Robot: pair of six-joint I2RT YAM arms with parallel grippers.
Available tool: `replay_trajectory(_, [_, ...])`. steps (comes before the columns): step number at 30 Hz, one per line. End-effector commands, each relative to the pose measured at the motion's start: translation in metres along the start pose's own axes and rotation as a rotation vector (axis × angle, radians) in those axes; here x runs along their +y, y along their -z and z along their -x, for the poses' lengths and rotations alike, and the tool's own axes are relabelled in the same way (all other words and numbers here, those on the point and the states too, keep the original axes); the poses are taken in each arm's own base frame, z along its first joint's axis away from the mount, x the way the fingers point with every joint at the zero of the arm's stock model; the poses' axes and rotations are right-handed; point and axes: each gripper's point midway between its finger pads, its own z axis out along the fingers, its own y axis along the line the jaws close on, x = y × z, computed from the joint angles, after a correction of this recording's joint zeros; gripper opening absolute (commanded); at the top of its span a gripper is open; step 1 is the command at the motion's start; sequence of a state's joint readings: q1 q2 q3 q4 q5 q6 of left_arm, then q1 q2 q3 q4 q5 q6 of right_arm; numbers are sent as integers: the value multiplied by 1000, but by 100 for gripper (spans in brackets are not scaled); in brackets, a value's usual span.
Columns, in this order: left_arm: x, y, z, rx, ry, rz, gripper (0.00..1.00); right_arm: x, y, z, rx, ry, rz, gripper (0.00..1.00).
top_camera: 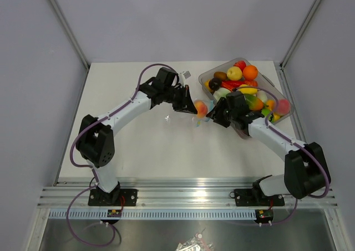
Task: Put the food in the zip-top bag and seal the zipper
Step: Adjust the zipper food storage bag at the center of the board.
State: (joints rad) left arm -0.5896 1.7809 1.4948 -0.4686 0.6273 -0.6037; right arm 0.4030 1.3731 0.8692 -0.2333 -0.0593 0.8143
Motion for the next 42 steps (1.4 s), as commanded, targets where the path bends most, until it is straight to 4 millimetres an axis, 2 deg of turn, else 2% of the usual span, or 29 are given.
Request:
replay_trajectory(1, [-25, 17, 6, -35, -40, -76, 0, 17, -9, 10, -17, -36, 72, 48])
replay_trajectory(3, [-26, 19, 6, -41, -43, -78, 0, 19, -17, 8, -5, -55, 81, 37])
replay_trajectory(4, [-25, 20, 6, -42, -39, -78, 0, 27, -18, 10, -5, -58, 120, 27])
replay_trajectory(5, [-24, 21, 8, -48, -37, -76, 0, 29, -23, 7, 9, -63, 133, 25])
replay_trajectory(6, [-25, 22, 7, -50, -38, -80, 0, 42, -23, 14, -16, -63, 195, 23])
replay_trajectory(7, [-25, 22, 7, -50, -38, -78, 0, 45, -24, 11, 1, -71, 215, 21])
replay_trajectory(9, [-24, 24, 7, -52, -38, -76, 0, 47, -27, 11, 5, -71, 224, 20])
replay_trajectory(11, [-23, 24, 7, -52, -35, -75, 0, 48, -28, 10, 15, -73, 233, 13])
replay_trajectory(13, [-22, 26, 7, -55, -36, -76, 0, 50, -28, 9, 19, -66, 239, 16])
replay_trajectory(14, [-20, 27, 8, -59, -31, -73, 0, 49, -29, 9, 19, -67, 237, 25])
replay_trajectory(15, [-20, 27, 9, -60, -30, -75, 0, 48, -29, 8, 21, -65, 233, 42])
replay_trajectory(16, [-21, 28, 10, -65, -31, -77, 0, 45, -31, 5, 28, -69, 227, 46])
replay_trajectory(21, [-21, 30, 13, -75, -33, -80, 0, 39, -38, -5, 52, -83, 215, 45])
replay_trajectory(23, [-22, 31, 12, -72, -32, -85, 0, 40, -40, -9, 60, -81, 218, 40])
replay_trajectory(27, [-21, 30, 10, -72, -29, -87, 0, 50, -40, -8, 67, -65, 246, 14])
replay_trajectory(28, [-20, 31, 11, -75, -29, -86, 0, 54, -39, -8, 71, -63, 260, 9])
replay_trajectory(29, [-20, 31, 10, -76, -30, -87, 0, 57, -38, -6, 68, -63, 267, 0])
replay_trajectory(30, [-19, 31, 9, -75, -29, -84, 0, 57, -36, -6, 70, -62, 265, 0])
replay_trajectory(32, [-15, 32, 10, -79, -25, -75, 0, 62, -27, 7, 27, -31, 248, 0])
replay_trajectory(33, [-13, 33, 8, -75, -25, -66, 0, 51, -23, 6, 31, -3, 184, 0])
replay_trajectory(34, [-10, 36, 12, -81, -18, -57, 0, 68, -7, 23, -10, 24, 203, 0])
replay_trajectory(35, [-9, 39, 12, -78, -11, -52, 0, 75, 3, 27, -23, 52, 194, 0])
replay_trajectory(36, [-10, 44, 11, -76, -16, -49, 0, 83, 23, 39, -60, 102, 169, 0])
replay_trajectory(38, [-5, 46, 10, -91, -17, -18, 0, 92, 36, 42, -71, 148, 154, 0])
replay_trajectory(40, [7, 40, 0, -63, 0, -4, 0, 80, 32, 34, -35, 189, 76, 0])
replay_trajectory(41, [27, 32, -16, -23, 34, 29, 0, 66, 26, 25, 0, 203, 16, 0])
replay_trajectory(42, [36, 27, -24, -3, 49, 43, 0, 50, 19, 26, -9, 227, -55, 0])
